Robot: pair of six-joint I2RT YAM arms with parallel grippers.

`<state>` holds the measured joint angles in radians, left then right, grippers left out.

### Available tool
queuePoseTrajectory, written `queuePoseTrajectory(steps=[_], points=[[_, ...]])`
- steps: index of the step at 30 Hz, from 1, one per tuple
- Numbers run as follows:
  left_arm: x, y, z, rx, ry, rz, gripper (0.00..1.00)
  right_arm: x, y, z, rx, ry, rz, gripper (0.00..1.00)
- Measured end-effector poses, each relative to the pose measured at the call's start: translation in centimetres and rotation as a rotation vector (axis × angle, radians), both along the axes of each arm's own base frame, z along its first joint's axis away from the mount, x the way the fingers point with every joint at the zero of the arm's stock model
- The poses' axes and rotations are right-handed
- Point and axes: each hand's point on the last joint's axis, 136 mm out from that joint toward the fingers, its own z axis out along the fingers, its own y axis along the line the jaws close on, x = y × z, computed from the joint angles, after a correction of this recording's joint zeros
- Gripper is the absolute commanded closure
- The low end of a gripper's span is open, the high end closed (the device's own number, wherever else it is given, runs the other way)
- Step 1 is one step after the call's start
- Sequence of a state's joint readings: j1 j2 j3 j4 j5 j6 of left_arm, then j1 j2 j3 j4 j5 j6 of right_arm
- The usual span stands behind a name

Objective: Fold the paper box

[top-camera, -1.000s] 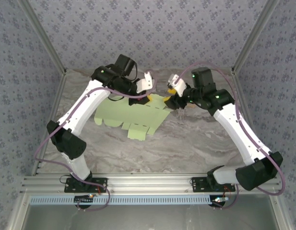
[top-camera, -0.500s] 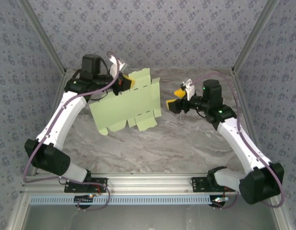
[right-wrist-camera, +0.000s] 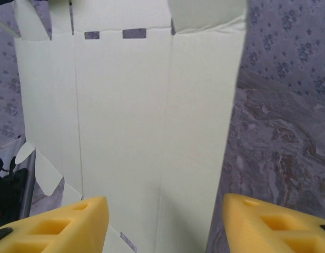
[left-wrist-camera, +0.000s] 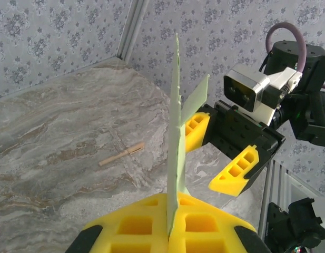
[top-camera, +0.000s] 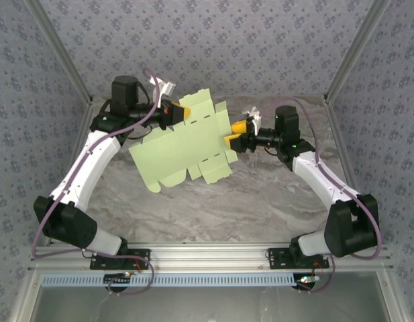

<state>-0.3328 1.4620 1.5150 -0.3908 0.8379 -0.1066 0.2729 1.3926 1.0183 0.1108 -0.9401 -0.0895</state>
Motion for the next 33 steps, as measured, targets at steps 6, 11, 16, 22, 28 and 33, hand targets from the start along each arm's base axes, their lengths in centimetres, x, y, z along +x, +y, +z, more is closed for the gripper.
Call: queuePoseTrajectory(steps=[6, 11, 16, 22, 28, 33], points=[[-0.1, -0.1, 0.0, -0.008, -0.003, -0.006, 1.00, 0.4, 0.6, -0.7, 0.024, 0.024, 0.046, 0.65], [0.0, -0.1, -0.5, -0.005, 0.002, -0.006, 1.00, 0.5, 1.0, -0.5, 0.041, 0.027, 0.076, 0.79], [0.0, -0.1, -0.6, -0.004, 0.002, -0.005, 1.00, 0.4, 1.1, -0.3, 0.050, 0.026, 0.091, 0.87], [0.2, 0.1, -0.6, -0.002, -0.002, 0.002, 1.00, 0.4, 1.1, -0.1, 0.053, 0.028, 0.093, 0.98], [0.2, 0.4, -1.1, 0.008, -0.010, 0.017, 0.71, 0.4, 1.0, -0.4, 0.030, 0.038, 0.087, 1.00], [0.6, 1.3, -2.6, 0.075, -0.038, 0.075, 0.56, 0.1, 0.9, 0.1, -0.063, 0.003, 0.102, 1.00]])
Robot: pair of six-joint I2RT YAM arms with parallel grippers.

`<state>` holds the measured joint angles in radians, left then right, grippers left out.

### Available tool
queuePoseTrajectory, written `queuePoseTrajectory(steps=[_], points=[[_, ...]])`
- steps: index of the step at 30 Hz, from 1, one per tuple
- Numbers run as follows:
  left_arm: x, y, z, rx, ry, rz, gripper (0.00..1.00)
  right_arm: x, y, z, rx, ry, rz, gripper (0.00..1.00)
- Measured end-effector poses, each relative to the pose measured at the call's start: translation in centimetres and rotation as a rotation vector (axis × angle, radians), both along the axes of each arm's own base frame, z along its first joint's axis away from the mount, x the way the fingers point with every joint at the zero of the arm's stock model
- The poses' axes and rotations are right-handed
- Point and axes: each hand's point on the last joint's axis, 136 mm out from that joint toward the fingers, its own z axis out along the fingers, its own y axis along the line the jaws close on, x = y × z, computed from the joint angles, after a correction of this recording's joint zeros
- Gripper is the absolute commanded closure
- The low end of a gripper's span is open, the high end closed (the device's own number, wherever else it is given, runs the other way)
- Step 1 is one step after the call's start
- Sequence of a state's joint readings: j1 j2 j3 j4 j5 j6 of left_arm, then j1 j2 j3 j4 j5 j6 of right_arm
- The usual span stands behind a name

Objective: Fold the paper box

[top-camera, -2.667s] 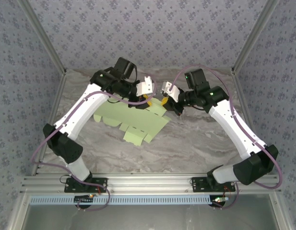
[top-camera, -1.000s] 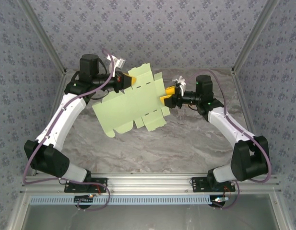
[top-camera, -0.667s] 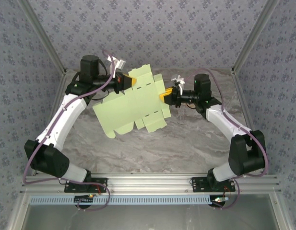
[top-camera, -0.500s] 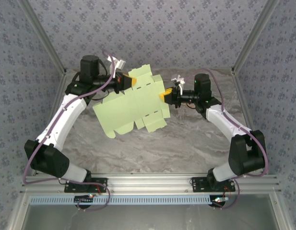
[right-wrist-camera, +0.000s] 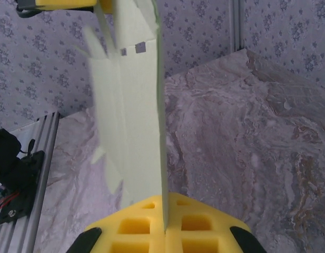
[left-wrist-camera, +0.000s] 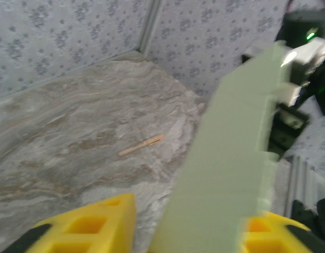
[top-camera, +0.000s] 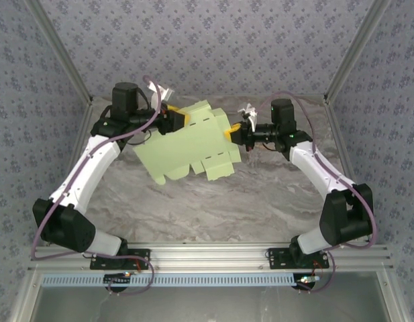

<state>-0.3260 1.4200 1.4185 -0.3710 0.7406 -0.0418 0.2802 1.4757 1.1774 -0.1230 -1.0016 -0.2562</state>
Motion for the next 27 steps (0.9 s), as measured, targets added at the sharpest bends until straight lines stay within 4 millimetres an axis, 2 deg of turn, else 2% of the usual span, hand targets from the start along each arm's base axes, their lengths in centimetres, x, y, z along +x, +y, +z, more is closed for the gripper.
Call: queuePoseTrajectory(steps=[4, 6, 12, 15, 20, 27], points=[[-0.1, 1.2, 0.4, 0.071, -0.088, 0.045, 0.42, -0.9, 0.7, 1.6, -0.079, -0.064, 0.037, 1.00], [-0.8, 1.4, 0.7, 0.119, -0.148, 0.032, 0.39, -1.5, 1.1, 1.8, -0.119, -0.079, 0.050, 1.00], [-5.3, -1.0, 1.0, 0.318, -0.372, -0.137, 0.24, -2.6, 2.0, 0.7, -0.271, -0.071, 0.070, 1.00], [-6.8, -1.1, 0.4, 0.396, -0.438, -0.201, 0.19, -3.2, 2.4, -0.3, -0.336, -0.062, 0.083, 1.00], [-7.4, -0.8, -0.3, 0.476, -0.462, -0.265, 0.22, -4.6, 2.7, -1.6, -0.421, -0.059, 0.108, 1.00], [-7.5, -2.2, -1.7, 0.472, -0.389, -0.377, 0.39, -5.6, 3.3, -2.1, -0.475, -0.083, 0.134, 1.00]])
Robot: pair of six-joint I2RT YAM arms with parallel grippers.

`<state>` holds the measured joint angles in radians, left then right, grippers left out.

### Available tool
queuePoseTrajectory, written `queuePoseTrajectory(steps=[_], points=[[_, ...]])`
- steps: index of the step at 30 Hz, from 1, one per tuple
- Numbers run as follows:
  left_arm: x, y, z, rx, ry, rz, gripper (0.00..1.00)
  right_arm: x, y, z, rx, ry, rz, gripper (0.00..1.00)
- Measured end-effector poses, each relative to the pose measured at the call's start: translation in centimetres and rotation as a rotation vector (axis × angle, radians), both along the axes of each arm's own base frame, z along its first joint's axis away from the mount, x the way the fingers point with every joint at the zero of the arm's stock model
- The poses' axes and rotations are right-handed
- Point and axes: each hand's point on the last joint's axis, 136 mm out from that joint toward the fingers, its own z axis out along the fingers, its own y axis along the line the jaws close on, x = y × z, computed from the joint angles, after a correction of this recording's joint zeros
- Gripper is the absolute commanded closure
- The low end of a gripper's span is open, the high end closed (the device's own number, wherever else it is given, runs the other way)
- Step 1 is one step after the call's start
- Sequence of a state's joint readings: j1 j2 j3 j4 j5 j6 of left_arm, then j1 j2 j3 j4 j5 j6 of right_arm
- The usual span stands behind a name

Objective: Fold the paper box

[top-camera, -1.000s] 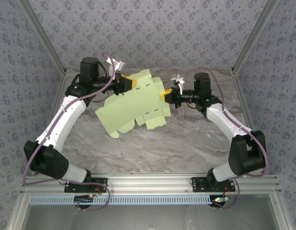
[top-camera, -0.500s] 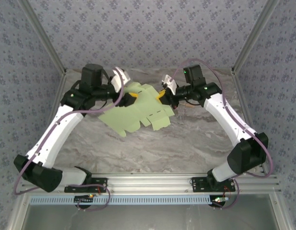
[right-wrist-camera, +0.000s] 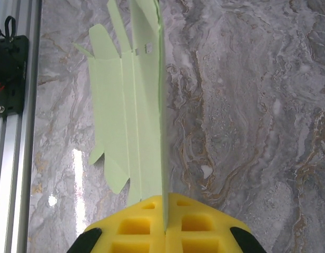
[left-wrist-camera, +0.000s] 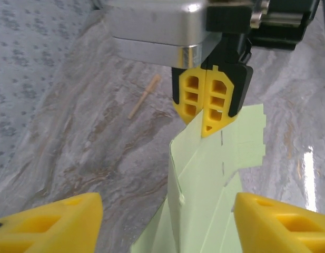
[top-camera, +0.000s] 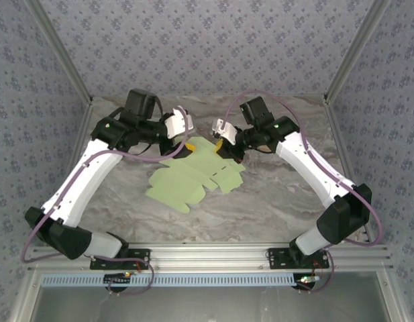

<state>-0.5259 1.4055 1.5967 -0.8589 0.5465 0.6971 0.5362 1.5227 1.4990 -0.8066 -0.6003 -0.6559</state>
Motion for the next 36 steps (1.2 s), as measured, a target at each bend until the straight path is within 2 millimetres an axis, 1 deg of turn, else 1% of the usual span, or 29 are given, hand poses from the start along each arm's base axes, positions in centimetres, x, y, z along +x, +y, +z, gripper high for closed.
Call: queuePoseTrajectory(steps=[3, 7, 9, 12, 17, 19, 22, 23, 25, 27, 29, 32, 36], points=[[-0.2, -0.6, -0.9, 0.006, 0.061, -0.032, 0.49, -0.1, 0.1, 0.0, -0.009, -0.010, 0.005, 1.00], [-0.4, -1.1, -1.4, 0.003, 0.106, -0.060, 0.61, -0.1, 0.0, 0.0, -0.014, -0.017, 0.007, 1.00], [-0.5, -1.4, -1.6, -0.001, 0.127, -0.071, 0.71, 0.0, 0.0, 0.0, -0.015, -0.019, 0.007, 1.00], [-0.6, -1.5, -1.9, 0.002, 0.147, -0.080, 0.82, 0.0, -0.1, -0.1, -0.025, -0.020, 0.002, 1.00], [-0.4, -1.4, -1.9, 0.001, 0.144, -0.079, 0.94, -0.1, -0.2, -0.1, -0.029, -0.021, 0.001, 1.00], [-0.4, -1.5, -1.8, 0.000, 0.143, -0.079, 0.99, -0.2, -0.3, -0.1, -0.031, -0.023, 0.000, 0.98], [-0.4, -1.5, -1.8, -0.002, 0.140, -0.084, 1.00, -0.4, -0.4, -0.1, -0.029, -0.026, -0.001, 0.90], [-0.4, -1.5, -1.7, -0.006, 0.142, -0.087, 1.00, -0.4, -0.5, 0.0, -0.027, -0.027, -0.003, 0.86], [-0.4, -1.4, -1.6, -0.016, 0.148, -0.090, 1.00, -0.3, -0.7, 0.3, -0.014, -0.035, -0.005, 0.73], [-0.4, -1.3, -1.4, -0.031, 0.156, -0.094, 1.00, 0.1, -1.1, 0.9, 0.014, -0.049, -0.016, 0.64], [-0.5, -1.3, -1.2, -0.047, 0.160, -0.100, 1.00, 0.4, -1.7, 1.3, 0.042, -0.055, -0.027, 0.60], [-0.5, -1.1, -0.6, -0.068, 0.159, -0.105, 1.00, 0.5, -2.6, 1.5, 0.084, -0.047, -0.038, 0.59], [-0.8, -0.8, 0.1, -0.092, 0.157, -0.101, 1.00, 0.0, -3.0, 1.2, 0.140, -0.027, -0.028, 0.60]])
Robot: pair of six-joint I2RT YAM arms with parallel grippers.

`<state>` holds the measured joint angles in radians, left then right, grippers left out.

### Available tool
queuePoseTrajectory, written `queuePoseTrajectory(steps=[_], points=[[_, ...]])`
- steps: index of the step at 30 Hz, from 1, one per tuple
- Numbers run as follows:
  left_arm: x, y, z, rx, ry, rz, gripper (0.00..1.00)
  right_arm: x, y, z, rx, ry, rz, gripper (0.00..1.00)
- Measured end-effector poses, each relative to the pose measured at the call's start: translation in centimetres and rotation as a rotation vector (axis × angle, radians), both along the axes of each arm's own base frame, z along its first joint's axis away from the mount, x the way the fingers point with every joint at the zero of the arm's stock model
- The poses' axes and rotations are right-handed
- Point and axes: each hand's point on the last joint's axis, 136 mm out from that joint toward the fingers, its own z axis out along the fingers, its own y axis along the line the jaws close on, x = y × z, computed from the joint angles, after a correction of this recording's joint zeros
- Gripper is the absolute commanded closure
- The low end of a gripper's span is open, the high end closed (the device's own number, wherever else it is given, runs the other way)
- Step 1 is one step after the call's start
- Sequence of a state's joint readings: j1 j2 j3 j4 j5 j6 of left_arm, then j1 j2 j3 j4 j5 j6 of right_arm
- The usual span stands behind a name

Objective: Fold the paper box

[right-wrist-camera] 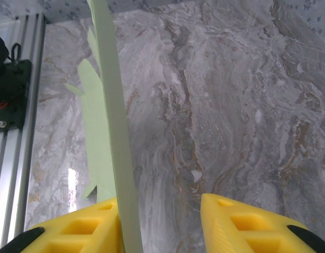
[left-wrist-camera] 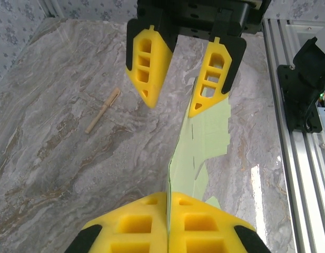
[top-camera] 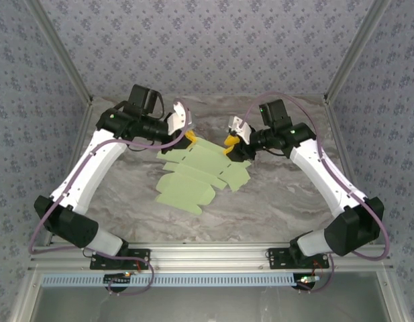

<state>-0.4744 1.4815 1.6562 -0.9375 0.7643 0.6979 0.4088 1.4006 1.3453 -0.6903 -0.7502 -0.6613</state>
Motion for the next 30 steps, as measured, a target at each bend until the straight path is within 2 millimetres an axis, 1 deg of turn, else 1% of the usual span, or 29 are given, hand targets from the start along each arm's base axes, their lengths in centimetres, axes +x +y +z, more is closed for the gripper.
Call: queuePoseTrajectory(steps=[2, 4, 6, 8, 10, 12, 17, 22, 23, 24, 27, 28, 30], points=[[0.0, 0.0, 0.3, -0.010, -0.001, 0.000, 1.00, -0.3, 0.1, -0.2, 0.019, 0.008, 0.008, 0.64], [0.0, 0.0, 0.3, -0.013, 0.000, 0.001, 1.00, -0.5, 0.2, -0.2, 0.037, 0.009, 0.011, 0.73], [0.0, 0.0, 0.3, -0.015, 0.000, 0.002, 1.00, -0.5, 0.3, 0.0, 0.053, 0.005, 0.014, 0.79], [0.1, -0.1, 0.3, -0.019, -0.001, 0.001, 1.00, -0.6, 0.4, 0.2, 0.066, 0.003, 0.016, 0.80], [0.1, -0.1, 0.4, -0.021, -0.001, 0.003, 1.00, -0.6, 0.5, 0.4, 0.076, -0.004, 0.021, 0.78], [0.1, -0.1, 0.4, -0.021, 0.001, 0.004, 1.00, -0.6, 0.6, 0.6, 0.085, -0.011, 0.026, 0.78], [0.1, -0.1, 0.4, -0.021, 0.001, 0.004, 1.00, -0.6, 0.8, 0.9, 0.099, -0.013, 0.033, 0.86], [0.4, 0.0, 0.5, -0.026, -0.005, 0.012, 1.00, -0.9, 0.9, 1.0, 0.110, -0.007, 0.047, 1.00], [0.5, 0.0, 0.5, -0.027, -0.005, 0.015, 1.00, -0.9, 0.9, 1.0, 0.110, -0.008, 0.048, 1.00], [0.5, 0.0, 0.5, -0.027, -0.004, 0.016, 0.90, -0.9, 0.9, 1.0, 0.110, -0.006, 0.047, 1.00], [0.7, -0.1, 0.6, -0.032, -0.001, 0.026, 0.66, -0.9, 0.9, 1.0, 0.110, -0.005, 0.047, 1.00], [0.7, -0.1, 0.6, -0.032, -0.001, 0.030, 0.64, -0.9, 0.9, 1.0, 0.109, -0.003, 0.046, 1.00], [1.1, 0.1, 0.6, -0.035, -0.004, 0.047, 0.58, -0.8, 0.7, 1.0, 0.111, -0.003, 0.041, 1.00]])
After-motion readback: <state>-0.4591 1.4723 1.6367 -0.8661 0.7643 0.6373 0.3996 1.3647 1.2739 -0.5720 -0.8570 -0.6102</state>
